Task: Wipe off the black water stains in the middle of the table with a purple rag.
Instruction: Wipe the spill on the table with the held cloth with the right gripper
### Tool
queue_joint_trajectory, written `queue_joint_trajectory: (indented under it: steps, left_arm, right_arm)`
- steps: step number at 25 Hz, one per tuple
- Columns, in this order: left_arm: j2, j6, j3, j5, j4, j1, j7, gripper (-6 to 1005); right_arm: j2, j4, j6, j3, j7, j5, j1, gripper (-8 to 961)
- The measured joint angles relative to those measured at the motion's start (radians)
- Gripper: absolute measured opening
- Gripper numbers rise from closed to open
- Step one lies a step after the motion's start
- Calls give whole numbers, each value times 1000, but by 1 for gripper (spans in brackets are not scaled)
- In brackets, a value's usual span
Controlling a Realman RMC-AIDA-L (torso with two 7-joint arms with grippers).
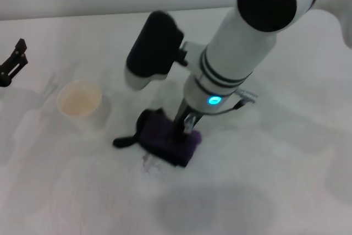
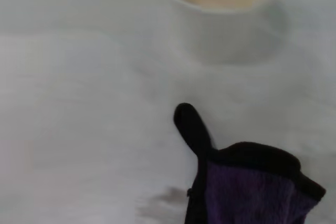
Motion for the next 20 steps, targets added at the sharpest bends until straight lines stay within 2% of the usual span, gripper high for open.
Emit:
queue_joint_trajectory:
  steps: [7,10,16,20]
  left_arm:
    - [0,0,0,5,0,-9,0,885]
    - [0,0,1,5,0,-10,0,884]
    - [0,3,2,6,0,-10,0,884]
    - [0,5,2,6,0,-6,0,885]
  right_arm:
    - [0,-14,5,-133,-56,164,48,187]
    - [0,-13,9,-148,-73,192,50,189]
    - [0,-32,-17,-148,-7,121,52,193]
    - [-2,-33,-17,-105,51,32,51,197]
